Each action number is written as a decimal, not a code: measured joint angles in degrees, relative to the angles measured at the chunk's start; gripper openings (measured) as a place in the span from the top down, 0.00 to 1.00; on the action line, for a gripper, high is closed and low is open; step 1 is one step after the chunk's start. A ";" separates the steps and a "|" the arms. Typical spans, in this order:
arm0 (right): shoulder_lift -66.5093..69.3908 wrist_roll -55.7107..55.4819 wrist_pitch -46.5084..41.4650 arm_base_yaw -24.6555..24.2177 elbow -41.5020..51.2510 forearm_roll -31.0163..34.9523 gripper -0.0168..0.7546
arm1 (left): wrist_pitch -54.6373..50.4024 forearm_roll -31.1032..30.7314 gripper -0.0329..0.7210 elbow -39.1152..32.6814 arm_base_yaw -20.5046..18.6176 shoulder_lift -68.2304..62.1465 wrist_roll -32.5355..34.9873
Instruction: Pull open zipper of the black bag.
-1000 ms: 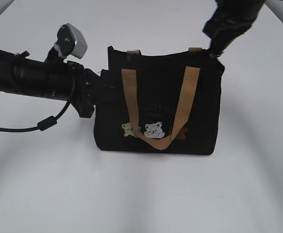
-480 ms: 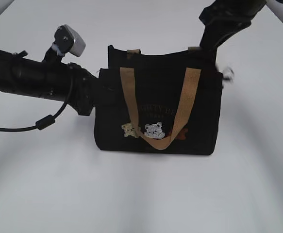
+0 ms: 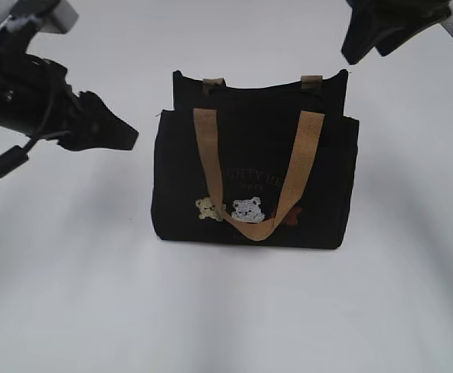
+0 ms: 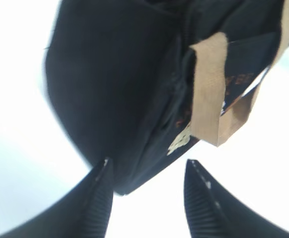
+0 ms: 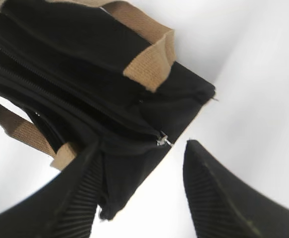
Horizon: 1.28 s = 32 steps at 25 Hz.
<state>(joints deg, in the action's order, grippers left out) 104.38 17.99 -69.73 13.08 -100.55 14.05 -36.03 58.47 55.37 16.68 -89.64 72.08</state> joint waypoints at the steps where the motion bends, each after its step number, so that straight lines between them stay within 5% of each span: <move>1: -1.90 -1.38 0.00 -0.04 1.32 -1.00 0.45 | 0.15 -4.25 0.49 0.00 0.00 1.92 -4.73; 8: -19.63 -6.22 0.00 -0.10 22.24 -3.15 0.50 | 0.68 -25.11 0.56 -3.35 0.00 13.73 -35.03; 15: -44.56 -6.59 -0.11 -0.10 47.87 -3.80 0.50 | -5.31 -35.72 0.58 -12.68 0.00 32.41 -52.07; 22: -72.32 -6.59 -0.40 -0.10 62.33 -5.69 0.50 | -19.43 -48.47 0.58 -20.26 0.00 59.18 -61.77; 32: -93.41 -5.51 2.54 -0.10 70.87 -6.23 0.52 | -25.00 -53.59 0.60 -24.86 -0.55 85.46 -62.63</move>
<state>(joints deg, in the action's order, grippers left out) 10.97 12.48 -67.19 12.97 -29.68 7.82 -61.02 4.87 30.51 16.14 -4.18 9.45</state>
